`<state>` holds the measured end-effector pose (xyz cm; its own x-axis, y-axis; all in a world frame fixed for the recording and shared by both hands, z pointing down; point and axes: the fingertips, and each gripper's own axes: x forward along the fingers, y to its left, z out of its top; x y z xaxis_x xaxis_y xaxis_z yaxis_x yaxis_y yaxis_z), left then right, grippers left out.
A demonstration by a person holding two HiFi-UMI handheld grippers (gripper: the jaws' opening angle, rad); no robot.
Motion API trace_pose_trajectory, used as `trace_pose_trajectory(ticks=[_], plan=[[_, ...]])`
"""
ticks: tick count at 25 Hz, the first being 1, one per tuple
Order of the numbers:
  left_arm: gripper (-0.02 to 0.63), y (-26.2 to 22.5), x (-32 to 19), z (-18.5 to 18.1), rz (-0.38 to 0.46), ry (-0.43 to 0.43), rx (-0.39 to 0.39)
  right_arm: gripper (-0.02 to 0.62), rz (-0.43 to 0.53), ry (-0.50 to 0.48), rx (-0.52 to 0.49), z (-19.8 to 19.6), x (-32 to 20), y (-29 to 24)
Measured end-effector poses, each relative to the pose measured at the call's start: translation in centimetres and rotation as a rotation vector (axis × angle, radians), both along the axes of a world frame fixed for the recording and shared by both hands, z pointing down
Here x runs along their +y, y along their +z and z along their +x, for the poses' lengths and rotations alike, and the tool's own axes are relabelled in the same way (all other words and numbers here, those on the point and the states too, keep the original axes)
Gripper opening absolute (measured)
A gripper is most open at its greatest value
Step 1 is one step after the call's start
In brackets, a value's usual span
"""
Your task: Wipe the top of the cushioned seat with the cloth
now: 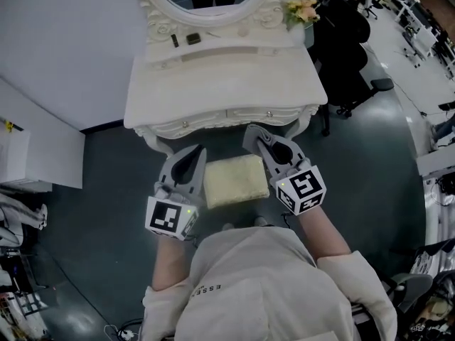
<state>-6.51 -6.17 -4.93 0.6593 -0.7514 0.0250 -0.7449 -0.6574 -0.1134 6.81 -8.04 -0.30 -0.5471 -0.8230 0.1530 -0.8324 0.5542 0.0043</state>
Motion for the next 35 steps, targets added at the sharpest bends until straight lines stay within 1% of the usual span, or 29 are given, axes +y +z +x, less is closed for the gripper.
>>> trace_pose_trajectory(ticks=[2, 7, 15, 20, 26, 32, 35], plan=[[0.003, -0.4, -0.3, 0.2, 0.003, 0.000, 0.003, 0.028, 0.007, 0.000, 0.001, 0.3, -0.1, -0.2], [0.003, 0.0, -0.7, 0.8, -0.003, -0.011, -0.033, 0.028, 0.002, -0.006, -0.005, 0.7, -0.2, -0.4], [0.003, 0.8, -0.9, 1.2, -0.021, -0.027, -0.055, 0.026, 0.012, -0.050, 0.029, -0.1, -0.2, -0.2], [0.003, 0.8, -1.1, 0.9, -0.019, -0.053, -0.052, 0.026, 0.017, -0.055, 0.015, -0.1, -0.3, -0.4], [0.003, 1.6, -0.7, 1.0, -0.049, -0.052, -0.053, 0.027, 0.010, -0.040, -0.014, 0.1, -0.3, -0.4], [0.003, 1.3, -0.4, 0.9, -0.046, -0.055, -0.059, 0.028, 0.011, -0.047, -0.026, -0.4, -0.2, -0.8], [0.003, 1.8, -0.4, 0.8, -0.060, -0.061, -0.068, 0.028, 0.003, -0.042, -0.030, -0.2, -0.1, -0.5]])
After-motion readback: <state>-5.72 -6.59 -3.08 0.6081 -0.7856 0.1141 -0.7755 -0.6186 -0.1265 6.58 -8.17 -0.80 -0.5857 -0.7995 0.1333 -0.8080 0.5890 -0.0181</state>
